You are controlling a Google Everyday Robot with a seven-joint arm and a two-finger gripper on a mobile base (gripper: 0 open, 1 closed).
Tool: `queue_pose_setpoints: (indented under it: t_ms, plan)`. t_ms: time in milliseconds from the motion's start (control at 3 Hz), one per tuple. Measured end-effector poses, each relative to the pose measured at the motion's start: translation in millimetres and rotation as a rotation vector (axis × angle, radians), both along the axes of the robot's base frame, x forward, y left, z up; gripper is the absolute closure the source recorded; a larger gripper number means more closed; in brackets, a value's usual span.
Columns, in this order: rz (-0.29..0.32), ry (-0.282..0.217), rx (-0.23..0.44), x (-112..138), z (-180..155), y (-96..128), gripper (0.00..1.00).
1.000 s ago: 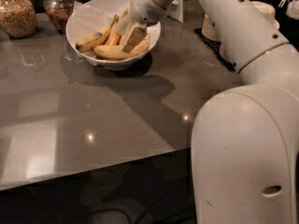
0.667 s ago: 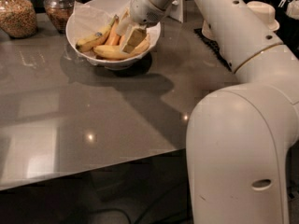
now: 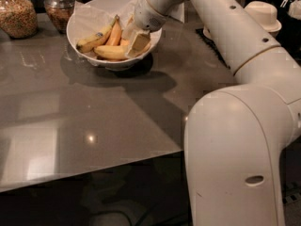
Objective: Pick banana from white bowl
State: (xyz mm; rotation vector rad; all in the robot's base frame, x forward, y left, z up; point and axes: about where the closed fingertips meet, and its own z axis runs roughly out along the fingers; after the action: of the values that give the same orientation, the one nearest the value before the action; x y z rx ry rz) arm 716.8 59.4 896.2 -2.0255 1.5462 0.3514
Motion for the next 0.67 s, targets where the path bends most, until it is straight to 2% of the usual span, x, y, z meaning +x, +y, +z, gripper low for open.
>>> queue_pose_setpoints:
  t_ms: [333, 667]
  plan:
    - [-0.017, 0.003, -0.008, 6, -10, -2, 0.43]
    - [-0.038, -0.010, 0.010, 23, -21, 13, 0.43]
